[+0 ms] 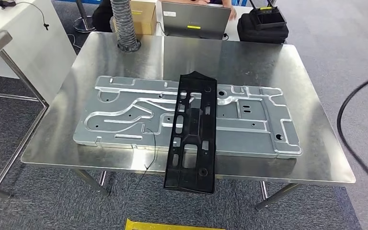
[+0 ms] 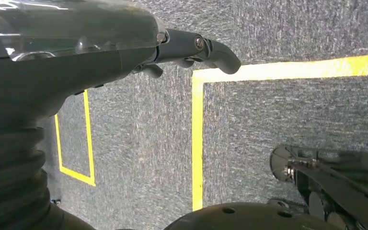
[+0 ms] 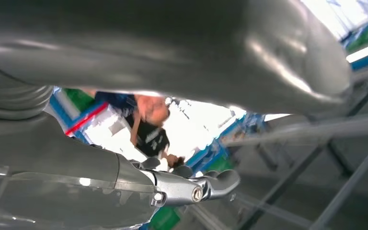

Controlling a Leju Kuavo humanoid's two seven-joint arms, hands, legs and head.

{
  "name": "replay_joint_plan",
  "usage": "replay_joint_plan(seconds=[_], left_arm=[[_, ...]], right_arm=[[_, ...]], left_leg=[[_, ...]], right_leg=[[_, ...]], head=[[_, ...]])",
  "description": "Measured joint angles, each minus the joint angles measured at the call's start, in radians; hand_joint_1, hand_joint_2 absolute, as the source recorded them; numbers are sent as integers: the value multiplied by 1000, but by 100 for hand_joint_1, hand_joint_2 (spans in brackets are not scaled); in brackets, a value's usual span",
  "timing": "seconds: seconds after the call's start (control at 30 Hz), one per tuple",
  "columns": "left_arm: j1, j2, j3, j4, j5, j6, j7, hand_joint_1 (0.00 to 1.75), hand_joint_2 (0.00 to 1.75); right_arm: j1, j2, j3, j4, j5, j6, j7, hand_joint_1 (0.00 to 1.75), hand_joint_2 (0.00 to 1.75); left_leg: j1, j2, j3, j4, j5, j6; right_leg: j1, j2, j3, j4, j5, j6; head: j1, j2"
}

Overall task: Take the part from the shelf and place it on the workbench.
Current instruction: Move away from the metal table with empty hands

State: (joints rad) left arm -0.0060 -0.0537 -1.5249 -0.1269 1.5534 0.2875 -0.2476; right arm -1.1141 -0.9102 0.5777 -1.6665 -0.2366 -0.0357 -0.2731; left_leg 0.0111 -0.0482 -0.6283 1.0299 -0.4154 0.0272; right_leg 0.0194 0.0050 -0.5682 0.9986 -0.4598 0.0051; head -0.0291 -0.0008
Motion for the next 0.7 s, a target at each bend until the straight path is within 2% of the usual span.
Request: replay_joint_plan(seconds=[0.07, 0.1, 0.13, 0.2, 0.23, 0.27, 0.3, 0.33, 0.37, 0.43, 0.47, 0.57, 0.6, 0.63, 0.7], left_arm=[[1, 0, 0, 0, 0, 2, -1, 0, 0], [1, 0, 0, 0, 0, 3, -2, 0, 0], [1, 0, 0, 0, 0, 4, -2, 0, 0], [-2, 0, 0, 0, -1, 6, -4, 0, 0], [-5, 1, 0, 0, -1, 7, -4, 0, 0], [-6, 1, 0, 0, -2, 9, -3, 0, 0], [-7, 1, 0, 0, -3, 10, -1, 0, 0], [-7, 1, 0, 0, -4, 12, 3, 0, 0], [-5, 1, 0, 0, -6, 14, 8, 0, 0], [-1, 0, 0, 0, -8, 14, 18, 0, 0], [-1, 0, 0, 0, -9, 13, 21, 0, 0], [-1, -2, 0, 0, -11, 12, 25, 0, 0], [-2, -3, 0, 0, -12, 12, 25, 0, 0], [-2, -3, 0, 0, -12, 12, 25, 0, 0], [-2, -4, 0, 0, -12, 13, 25, 0, 0]], right_arm=[[222, -6, -175, -107, 25, 24, -49, 0, 0], [320, -1, -255, -155, 34, 39, -69, 0, 0], [409, 9, -330, -201, 39, 50, -88, 0, 0], [582, 40, -458, -289, 47, 63, -131, 0, 0], [664, 60, -513, -330, 51, 66, -155, 0, 0], [741, 83, -559, -368, 55, 69, -182, 0, 0], [812, 108, -597, -400, 58, 69, -211, 0, 0], [877, 136, -630, -431, 60, 68, -245, 0, 0], [936, 167, -657, -458, 61, 66, -281, 0, 0], [1034, 229, -686, -500, 61, 59, -348, 0, 0], [1070, 261, -687, -511, 59, 55, -375, 0, 0], [1133, 360, -644, -521, 60, 28, -413, 0, 0], [1144, 387, -618, -521, 62, 15, -417, 0, 0], [1151, 412, -589, -520, 64, 0, -418, 0, 0], [1159, 459, -528, -512, 68, -27, -421, 0, 0]], left_leg=[[-2, 2, 1, 1, -5, -10], [-5, 5, -4, 17, -18, -14], [-7, 8, -19, 52, -42, -17], [-7, 12, -72, 174, -110, -22], [-7, 12, -97, 231, -134, -25], [-7, 13, -111, 263, -142, -27], [-7, 13, -105, 256, -131, -29], [-7, 13, -78, 210, -104, -30], [-6, 14, -39, 138, -72, -30], [-8, 13, 26, 23, -35, -21], [-9, 13, 40, -2, -32, -15], [-10, 17, 44, -9, -32, 1], [-9, 20, 44, -12, -29, 6], [-7, 23, 44, -15, -27, 10], [-8, 27, 41, -17, -25, 14]], right_leg=[[-5, -2, 9, -14, 7, -5], [-9, -5, 13, -22, 11, -8], [-13, -8, 18, -29, 15, -11], [-14, -14, 20, -32, 16, -15], [-14, -17, 20, -31, 15, -15], [-14, -18, 20, -29, 14, -15], [-15, -18, 20, -27, 12, -14], [-16, -18, 21, -24, 10, -12], [-17, -17, 21, -19, 6, -10], [-16, -13, 20, -7, -4, -3], [-15, -10, 19, -2, -8, 1], [-16, -1, 17, 4, -14, 12], [-18, 0, 12, 17, -24, 17], [-20, 1, -1, 48, -45, 23], [-26, 0, -56, 168, -113, 32]], head=[[0, 0], [0, 0], [0, 0], [0, 0], [0, 0], [0, 0], [0, 0], [0, 0], [0, 0], [0, 0], [0, 0], [0, 0], [0, 0], [0, 0], [0, 0]])
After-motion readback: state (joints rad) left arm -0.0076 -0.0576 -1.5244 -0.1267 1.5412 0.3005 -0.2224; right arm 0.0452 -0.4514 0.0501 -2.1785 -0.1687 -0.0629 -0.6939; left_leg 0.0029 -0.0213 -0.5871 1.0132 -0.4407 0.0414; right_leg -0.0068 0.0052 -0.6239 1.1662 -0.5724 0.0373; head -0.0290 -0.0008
